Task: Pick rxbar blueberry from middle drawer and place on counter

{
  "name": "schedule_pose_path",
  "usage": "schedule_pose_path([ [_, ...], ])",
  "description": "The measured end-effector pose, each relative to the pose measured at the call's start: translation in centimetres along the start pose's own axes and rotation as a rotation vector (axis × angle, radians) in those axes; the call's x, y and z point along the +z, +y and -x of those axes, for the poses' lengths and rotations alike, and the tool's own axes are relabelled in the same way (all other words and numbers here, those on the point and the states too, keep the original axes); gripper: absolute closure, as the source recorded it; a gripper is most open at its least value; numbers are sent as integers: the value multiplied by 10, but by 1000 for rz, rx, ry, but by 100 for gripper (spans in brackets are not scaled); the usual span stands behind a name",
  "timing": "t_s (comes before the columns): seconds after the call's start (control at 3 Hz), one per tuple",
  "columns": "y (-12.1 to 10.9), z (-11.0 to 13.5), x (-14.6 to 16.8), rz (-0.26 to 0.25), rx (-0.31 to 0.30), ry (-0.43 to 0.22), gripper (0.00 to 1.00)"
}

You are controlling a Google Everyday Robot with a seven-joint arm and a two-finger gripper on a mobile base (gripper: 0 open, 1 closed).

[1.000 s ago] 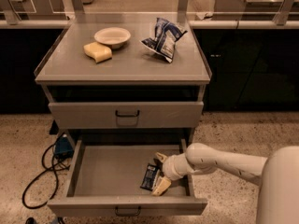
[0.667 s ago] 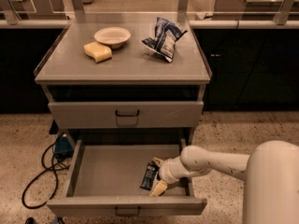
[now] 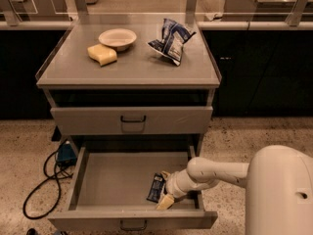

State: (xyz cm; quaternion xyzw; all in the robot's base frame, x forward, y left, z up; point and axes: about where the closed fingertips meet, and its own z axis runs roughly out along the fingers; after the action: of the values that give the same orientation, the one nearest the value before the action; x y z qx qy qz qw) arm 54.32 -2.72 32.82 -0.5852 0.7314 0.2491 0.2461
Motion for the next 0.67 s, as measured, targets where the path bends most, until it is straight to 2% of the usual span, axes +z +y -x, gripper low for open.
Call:
schedule_pose_path([
  [0.33, 0, 0, 0, 0, 0, 0, 19],
  [0.67, 0, 0, 0, 0, 0, 0, 42],
])
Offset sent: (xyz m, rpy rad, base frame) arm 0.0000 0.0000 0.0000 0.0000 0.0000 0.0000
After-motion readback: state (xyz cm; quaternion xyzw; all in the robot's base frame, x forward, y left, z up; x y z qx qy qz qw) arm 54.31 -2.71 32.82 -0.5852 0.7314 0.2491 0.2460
